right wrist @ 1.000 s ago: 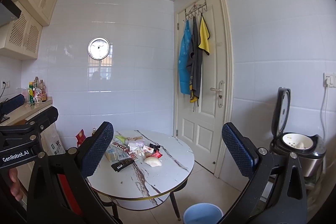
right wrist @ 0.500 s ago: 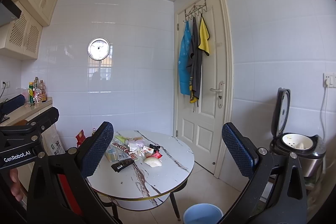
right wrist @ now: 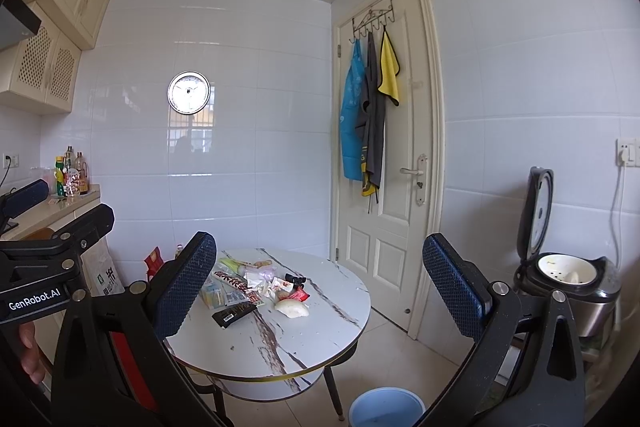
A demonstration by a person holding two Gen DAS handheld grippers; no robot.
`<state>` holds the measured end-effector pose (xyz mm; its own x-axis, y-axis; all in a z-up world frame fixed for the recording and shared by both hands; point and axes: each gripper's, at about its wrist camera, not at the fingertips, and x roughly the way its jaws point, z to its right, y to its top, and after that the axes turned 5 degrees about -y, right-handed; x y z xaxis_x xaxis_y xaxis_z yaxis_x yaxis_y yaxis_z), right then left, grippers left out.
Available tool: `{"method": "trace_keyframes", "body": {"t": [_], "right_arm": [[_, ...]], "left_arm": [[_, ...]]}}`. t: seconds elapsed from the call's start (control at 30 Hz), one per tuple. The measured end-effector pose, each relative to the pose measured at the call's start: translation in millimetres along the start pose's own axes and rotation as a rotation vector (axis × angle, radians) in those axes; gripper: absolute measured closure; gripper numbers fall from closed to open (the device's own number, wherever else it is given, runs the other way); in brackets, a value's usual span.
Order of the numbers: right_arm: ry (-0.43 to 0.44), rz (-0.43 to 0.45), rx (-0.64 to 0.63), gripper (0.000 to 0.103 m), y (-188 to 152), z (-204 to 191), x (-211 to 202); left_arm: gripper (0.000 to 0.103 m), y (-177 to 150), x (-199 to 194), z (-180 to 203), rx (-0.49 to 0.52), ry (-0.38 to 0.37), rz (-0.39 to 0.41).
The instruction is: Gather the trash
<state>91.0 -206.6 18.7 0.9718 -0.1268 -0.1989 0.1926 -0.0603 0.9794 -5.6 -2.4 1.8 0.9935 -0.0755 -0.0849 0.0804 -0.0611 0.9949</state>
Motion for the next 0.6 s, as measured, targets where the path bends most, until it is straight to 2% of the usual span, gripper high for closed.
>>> {"method": "trace_keyframes", "body": {"t": [0.6], "right_arm": [[-0.001,0.0,0.0,0.0,-0.4,-0.7,0.1]], "left_arm": [[0.001,1.0,-1.6,1.9,0.004,0.0,-0.002]]}}
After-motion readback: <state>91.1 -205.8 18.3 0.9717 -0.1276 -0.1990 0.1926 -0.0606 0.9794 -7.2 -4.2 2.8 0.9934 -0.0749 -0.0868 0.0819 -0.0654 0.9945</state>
